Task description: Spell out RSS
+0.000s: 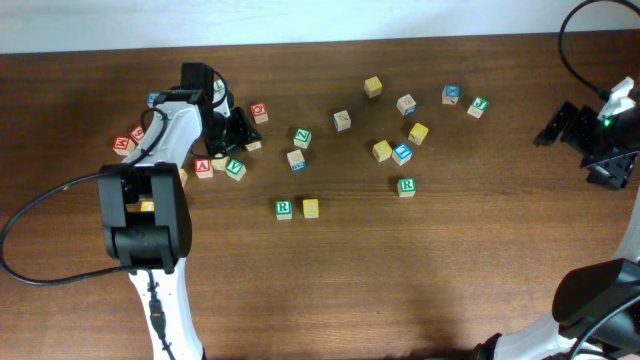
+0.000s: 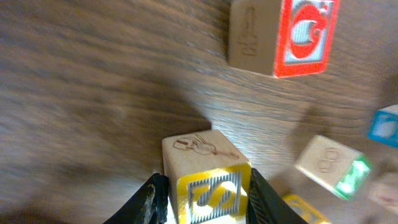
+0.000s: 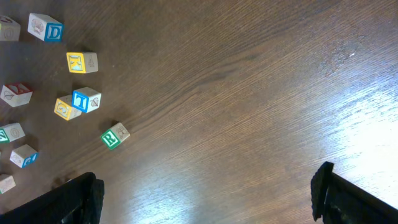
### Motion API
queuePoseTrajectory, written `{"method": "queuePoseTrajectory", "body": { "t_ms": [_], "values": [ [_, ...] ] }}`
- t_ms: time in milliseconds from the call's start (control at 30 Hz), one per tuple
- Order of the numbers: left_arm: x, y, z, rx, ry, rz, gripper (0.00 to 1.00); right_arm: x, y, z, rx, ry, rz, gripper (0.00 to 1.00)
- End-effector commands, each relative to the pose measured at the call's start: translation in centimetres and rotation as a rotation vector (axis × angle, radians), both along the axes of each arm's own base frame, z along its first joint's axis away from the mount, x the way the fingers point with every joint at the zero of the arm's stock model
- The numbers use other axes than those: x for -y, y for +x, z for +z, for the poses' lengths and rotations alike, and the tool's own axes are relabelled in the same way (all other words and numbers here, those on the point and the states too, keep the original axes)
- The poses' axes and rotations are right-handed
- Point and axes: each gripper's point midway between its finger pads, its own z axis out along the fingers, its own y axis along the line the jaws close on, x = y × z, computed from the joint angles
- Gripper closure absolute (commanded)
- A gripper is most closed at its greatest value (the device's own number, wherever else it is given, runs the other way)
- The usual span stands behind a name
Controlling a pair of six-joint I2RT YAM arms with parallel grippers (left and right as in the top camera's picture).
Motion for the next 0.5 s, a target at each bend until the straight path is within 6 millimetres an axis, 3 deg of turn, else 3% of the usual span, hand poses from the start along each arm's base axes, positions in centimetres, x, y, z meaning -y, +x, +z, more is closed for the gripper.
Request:
{"method": "queuePoseTrajectory", "body": {
  "t_ms": [0,100,200,300,467],
  "values": [
    [2.0,-0.5,0.8,-0.124,-0.172,0.165,0.69,-0.2,0.0,0.0,0.000,0.006,-0.004,0.02],
    [2.1,-0.6,0.8,-0.153,-0.188,0.216,0.70,-0.2,0.0,0.0,0.000,0.006,-0.004,0.02],
    [1.9,0.0,0.8,-0.128,-0.181,0.219,0.59,-0.2,0.0,0.0,0.000,0.006,-0.004,0.02],
    [1.6,0.7,0.9,-0.055,-0.156,0.147,0.55,-0.2,0.0,0.0,0.000,0.007,-0.004,0.02],
    [1.7,-0.4,0.9,-0.080,-0.150,0.105,0.56,-0.2,0.0,0.0,0.000,0.006,-0.004,0.02]
  ]
}}
